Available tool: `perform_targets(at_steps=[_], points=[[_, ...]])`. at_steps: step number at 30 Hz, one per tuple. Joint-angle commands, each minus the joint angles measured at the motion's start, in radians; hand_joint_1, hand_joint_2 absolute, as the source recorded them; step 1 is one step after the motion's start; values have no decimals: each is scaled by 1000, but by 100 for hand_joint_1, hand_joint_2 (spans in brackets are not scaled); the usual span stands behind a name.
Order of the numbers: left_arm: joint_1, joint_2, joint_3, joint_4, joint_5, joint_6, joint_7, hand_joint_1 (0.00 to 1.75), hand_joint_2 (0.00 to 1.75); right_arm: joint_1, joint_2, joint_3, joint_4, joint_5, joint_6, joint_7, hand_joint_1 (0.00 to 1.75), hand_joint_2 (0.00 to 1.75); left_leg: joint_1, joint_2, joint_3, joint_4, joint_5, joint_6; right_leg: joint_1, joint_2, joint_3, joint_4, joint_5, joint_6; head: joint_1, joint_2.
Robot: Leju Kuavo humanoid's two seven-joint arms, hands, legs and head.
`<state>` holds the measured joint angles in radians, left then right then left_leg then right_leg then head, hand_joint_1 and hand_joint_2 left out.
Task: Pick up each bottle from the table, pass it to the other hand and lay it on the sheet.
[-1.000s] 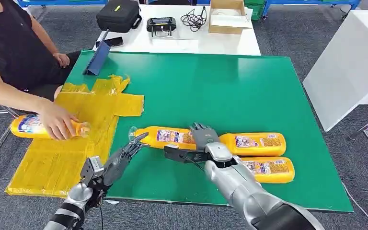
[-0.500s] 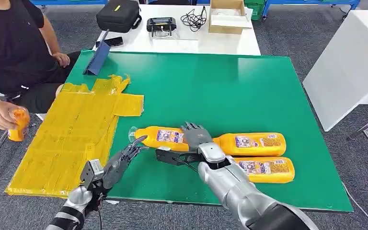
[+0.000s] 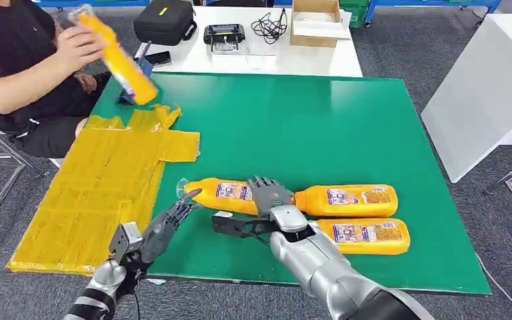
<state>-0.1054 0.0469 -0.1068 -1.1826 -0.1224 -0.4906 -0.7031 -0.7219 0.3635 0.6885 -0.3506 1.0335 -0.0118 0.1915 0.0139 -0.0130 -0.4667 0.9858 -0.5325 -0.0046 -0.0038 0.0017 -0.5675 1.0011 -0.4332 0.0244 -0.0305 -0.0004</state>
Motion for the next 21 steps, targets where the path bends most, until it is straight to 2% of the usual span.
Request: perform_targets(at_steps=[1,11,12,15,17,18,19,21], points=[[-47,-20,32,58,4,2,5,0,0,79,-14,180,36,-69,104,-6,175,175,1,0,3,-3,1,0,1,-2,4,-3,0,0,0,0],[-57,-21,51,73,19,-10,5,0,0,98,-14,241,23,-106,131,3,175,175,1,2,4,-3,1,0,1,1,4,-4,1,0,0,0],[-152,-71,203,213,52,-9,5,0,0,84,-14,348,67,-297,84,30,175,175,1,4,7,-3,0,0,1,5,5,-4,1,0,0,0],[-152,-71,203,213,52,-9,5,0,0,84,-14,348,67,-297,84,30,175,175,2,5,11,-4,1,-1,2,6,9,-5,5,-3,0,0],[-215,-96,297,327,154,-56,25,0,0,92,-14,230,73,-431,49,-56,175,175,1,8,14,-2,-1,-1,2,9,11,-2,3,-3,0,0],[-269,-104,344,399,242,-117,75,0,0,91,-14,129,89,-528,47,-112,175,175,2,7,13,-4,1,-1,2,7,11,-5,5,-3,0,0],[-329,-102,397,473,323,-129,119,0,0,86,-31,4,95,-634,16,-207,175,175,2,5,13,-3,1,-1,2,5,11,-4,4,-3,0,0],[-366,-85,443,523,381,-105,141,0,0,75,-61,-122,85,-734,-4,-292,175,175,2,2,12,-3,2,-1,4,3,10,-5,5,-4,0,0]])
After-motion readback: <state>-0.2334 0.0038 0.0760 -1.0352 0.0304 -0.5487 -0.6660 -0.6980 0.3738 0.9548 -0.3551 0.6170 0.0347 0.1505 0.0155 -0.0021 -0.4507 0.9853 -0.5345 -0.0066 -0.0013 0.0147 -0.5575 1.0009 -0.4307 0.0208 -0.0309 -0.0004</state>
